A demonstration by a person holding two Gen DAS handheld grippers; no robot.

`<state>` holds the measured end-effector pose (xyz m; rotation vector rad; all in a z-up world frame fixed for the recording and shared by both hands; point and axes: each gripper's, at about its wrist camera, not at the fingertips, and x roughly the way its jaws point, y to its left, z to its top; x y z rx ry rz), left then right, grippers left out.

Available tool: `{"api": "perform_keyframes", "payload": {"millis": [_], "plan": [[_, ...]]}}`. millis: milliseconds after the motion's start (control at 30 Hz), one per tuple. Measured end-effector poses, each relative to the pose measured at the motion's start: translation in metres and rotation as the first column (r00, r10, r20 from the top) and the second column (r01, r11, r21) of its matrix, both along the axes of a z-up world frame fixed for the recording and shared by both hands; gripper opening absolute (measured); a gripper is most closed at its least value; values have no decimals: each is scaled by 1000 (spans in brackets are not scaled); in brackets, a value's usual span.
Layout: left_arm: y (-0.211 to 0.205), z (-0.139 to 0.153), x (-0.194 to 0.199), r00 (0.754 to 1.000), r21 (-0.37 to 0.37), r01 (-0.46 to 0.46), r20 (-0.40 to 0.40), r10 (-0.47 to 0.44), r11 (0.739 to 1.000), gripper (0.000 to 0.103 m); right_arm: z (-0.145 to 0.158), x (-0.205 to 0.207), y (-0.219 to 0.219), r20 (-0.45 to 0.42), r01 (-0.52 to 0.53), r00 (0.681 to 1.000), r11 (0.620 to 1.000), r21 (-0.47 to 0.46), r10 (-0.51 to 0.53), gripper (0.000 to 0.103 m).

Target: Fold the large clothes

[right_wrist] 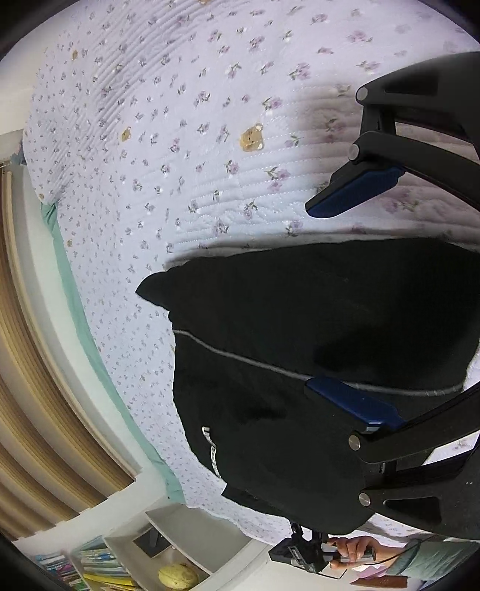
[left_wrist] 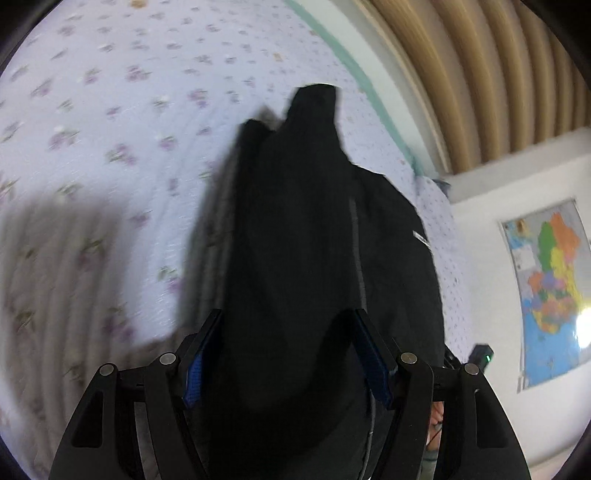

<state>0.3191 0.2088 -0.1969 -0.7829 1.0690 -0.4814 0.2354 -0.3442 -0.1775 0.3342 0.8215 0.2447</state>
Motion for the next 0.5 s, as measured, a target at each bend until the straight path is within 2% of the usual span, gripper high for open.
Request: {"api": "perform_keyframes", "payload": {"millis": [133,300,400,467,500], "plan": [[-11,-5,11,1000,-12,16,-2,-16,1000,73,-14,13,-4,-35,-20,999,997,69,23,90],[-15,-16,25,998,-37,43,-43,-45,998,74,-38,36,-15,-116,-42,991,972,230,70,103],[-21,-12,27,998,-32,46,-43,-48,998,73,-40,45,-19,-115,-67,988,954,291,104,103],[-24,1,23,998,-49,56,16,-55,997,73,-37,45,-18,-91,-115,983,927,358,157,91],[-26,9,20,996,-56,72,59,-69,996,73,-35,44,-18,-75,-148,978,899,411,196,78]]}}
